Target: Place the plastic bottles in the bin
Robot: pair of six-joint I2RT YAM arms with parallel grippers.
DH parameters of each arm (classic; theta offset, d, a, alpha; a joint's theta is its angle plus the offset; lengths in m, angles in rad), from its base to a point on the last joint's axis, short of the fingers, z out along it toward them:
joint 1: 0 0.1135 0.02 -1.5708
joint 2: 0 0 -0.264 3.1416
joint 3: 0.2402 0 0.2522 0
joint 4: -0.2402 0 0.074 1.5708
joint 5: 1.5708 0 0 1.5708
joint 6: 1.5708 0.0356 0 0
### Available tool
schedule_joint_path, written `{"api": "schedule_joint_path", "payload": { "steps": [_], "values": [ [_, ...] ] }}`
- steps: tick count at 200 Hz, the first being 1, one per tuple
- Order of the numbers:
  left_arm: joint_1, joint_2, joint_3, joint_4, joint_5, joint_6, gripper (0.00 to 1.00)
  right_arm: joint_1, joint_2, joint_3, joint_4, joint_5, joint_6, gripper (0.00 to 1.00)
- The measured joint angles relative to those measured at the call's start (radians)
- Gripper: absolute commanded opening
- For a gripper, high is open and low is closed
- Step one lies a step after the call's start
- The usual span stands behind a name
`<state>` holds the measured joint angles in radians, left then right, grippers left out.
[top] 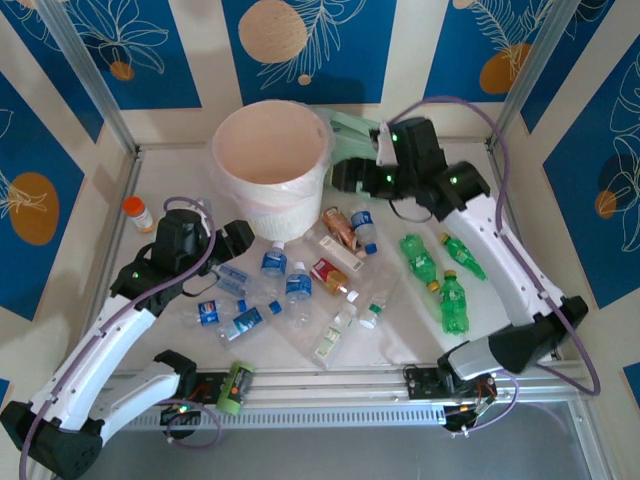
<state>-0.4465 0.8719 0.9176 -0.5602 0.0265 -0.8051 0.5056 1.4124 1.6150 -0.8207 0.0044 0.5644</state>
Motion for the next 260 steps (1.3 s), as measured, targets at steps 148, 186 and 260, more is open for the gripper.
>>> {"api": "schedule_joint_path", "payload": {
  "steps": [148,186,260],
  "values": [
    [0.000,0.020,-0.044,0.000,0.000,-0.037,0.78,0.041,0.211,-0.334,-0.007,0.100,-0.027,0.78],
    [0.000,0.020,-0.052,-0.001,0.000,-0.043,0.78,0.060,0.246,-0.348,-0.005,0.136,-0.041,0.78],
    [0.000,0.019,-0.064,0.000,0.002,-0.054,0.77,0.109,0.332,-0.343,-0.010,0.230,-0.053,0.77]
  ]
}}
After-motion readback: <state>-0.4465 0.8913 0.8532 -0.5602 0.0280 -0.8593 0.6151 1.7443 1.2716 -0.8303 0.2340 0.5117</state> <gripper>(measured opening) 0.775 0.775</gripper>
